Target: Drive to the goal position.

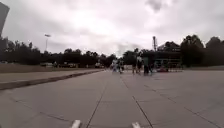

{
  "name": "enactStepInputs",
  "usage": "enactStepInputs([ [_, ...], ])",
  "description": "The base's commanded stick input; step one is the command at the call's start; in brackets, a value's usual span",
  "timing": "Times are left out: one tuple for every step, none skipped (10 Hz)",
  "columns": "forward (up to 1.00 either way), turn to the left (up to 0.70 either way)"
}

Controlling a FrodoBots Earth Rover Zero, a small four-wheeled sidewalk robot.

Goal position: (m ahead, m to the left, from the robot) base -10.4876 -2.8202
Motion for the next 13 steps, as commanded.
enactStepInputs([
  [0.51,0.00],
  [0.50,0.00],
  [0.50,0.00],
  [0.42,0.00],
  [0.00,0.00],
  [0.00,-0.27],
  [0.00,-0.70],
  [0.00,-0.87],
  [0.00,-0.87],
  [0.00,-0.87],
  [0.00,-0.87],
  [0.00,-0.87],
  [0.00,-0.87],
])
